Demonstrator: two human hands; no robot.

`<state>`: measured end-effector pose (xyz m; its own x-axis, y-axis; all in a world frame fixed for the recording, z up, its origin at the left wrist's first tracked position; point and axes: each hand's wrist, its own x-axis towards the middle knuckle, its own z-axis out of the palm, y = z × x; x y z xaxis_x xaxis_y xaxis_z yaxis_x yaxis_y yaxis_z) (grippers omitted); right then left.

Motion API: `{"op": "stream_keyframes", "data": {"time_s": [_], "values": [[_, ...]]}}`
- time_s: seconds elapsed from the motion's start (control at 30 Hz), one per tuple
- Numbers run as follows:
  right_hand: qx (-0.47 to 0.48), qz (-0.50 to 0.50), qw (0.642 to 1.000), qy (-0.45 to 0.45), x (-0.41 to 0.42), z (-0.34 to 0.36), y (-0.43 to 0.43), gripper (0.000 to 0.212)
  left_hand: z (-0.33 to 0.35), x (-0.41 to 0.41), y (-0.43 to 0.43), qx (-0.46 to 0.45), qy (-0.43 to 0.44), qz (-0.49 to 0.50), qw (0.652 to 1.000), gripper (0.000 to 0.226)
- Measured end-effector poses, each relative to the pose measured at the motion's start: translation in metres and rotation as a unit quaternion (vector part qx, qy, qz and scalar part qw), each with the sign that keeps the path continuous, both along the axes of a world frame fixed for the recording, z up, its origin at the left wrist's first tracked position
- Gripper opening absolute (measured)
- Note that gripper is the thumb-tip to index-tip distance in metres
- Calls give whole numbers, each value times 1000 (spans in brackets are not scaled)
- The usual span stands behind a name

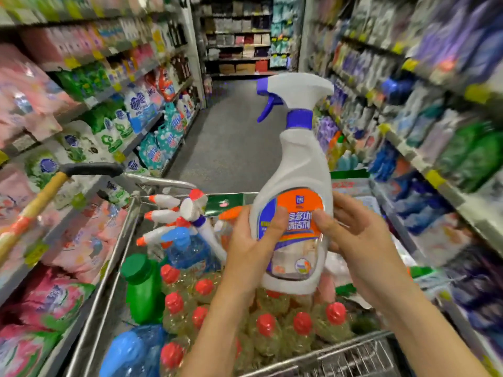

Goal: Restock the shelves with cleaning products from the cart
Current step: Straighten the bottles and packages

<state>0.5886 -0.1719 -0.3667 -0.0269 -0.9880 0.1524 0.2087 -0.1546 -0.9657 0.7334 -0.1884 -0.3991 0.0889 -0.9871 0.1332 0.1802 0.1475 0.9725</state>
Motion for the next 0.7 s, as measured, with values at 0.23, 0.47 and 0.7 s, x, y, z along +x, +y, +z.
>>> {"op": "stream_keyframes", "data": {"time_s": [0.23,0.47,0.7], "values": [[-47,-93,995,-10,-105,23,53,26,39,-101,20,-13,-22,-174,984,44],[-71,-195,978,16,-227,43,127,25,63,-234,68,-23,18,-278,960,45],[-72,-291,954,15,-322,49,189,26,63,-347,102,-35,36,-383,923,31]]}}
